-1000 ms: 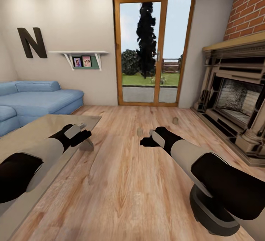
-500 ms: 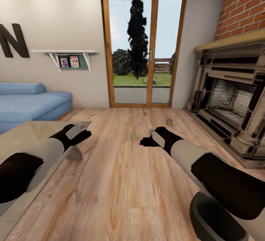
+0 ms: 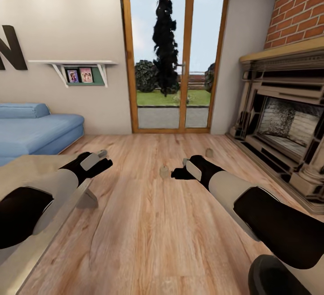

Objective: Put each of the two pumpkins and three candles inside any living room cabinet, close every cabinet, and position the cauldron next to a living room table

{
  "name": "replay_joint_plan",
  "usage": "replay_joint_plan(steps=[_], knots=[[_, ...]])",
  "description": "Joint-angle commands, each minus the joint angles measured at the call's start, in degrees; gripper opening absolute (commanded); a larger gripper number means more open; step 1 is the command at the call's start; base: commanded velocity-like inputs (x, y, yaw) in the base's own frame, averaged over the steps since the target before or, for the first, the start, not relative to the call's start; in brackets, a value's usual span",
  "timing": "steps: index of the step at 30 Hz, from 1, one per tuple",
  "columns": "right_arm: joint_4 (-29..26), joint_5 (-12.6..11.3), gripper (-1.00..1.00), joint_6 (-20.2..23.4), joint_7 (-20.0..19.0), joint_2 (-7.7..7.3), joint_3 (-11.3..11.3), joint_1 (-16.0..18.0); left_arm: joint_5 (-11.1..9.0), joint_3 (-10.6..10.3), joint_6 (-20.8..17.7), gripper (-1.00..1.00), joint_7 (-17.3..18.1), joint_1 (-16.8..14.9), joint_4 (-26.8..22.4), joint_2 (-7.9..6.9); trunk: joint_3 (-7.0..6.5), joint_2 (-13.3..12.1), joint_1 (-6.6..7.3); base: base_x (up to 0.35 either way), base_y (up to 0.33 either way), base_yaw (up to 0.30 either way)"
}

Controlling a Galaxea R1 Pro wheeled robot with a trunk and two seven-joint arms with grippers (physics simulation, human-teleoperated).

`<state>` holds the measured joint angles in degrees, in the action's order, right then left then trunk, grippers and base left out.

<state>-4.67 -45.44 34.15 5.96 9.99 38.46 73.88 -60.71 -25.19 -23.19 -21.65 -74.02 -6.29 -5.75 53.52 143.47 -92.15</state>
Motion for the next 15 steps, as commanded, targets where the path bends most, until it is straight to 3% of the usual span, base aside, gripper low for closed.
replay_joint_plan(steps=[1, 5, 11, 15], knots=[[-0.1, -0.6, 1.00, 0.2, 0.5, 0.01, 0.3, 0.0, -0.6, -0.5, -0.3, 1.00, -0.3, 0.0, -0.2, -0.07, 0.06, 0.0, -0.01, 0.245, 0.250, -0.001], [-0.1, -0.6, 1.00, 0.2, 0.4, 0.01, 0.3, 0.0, -0.5, -0.5, -0.3, 1.00, -0.2, 0.0, -0.2, -0.05, 0.06, 0.0, -0.01, 0.205, 0.228, 0.000], [-0.1, -0.6, 1.00, 0.2, 0.5, 0.01, 0.3, 0.0, -0.4, -0.6, -0.3, 1.00, -0.1, 0.0, -0.2, 0.01, 0.06, 0.0, -0.01, 0.061, 0.064, -0.006], [-0.1, -0.6, 1.00, 0.2, 0.4, 0.01, 0.3, 0.0, -0.4, -0.6, -0.4, 1.00, -0.1, 0.0, -0.2, 0.04, 0.06, 0.0, -0.01, 0.007, 0.007, -0.199]])
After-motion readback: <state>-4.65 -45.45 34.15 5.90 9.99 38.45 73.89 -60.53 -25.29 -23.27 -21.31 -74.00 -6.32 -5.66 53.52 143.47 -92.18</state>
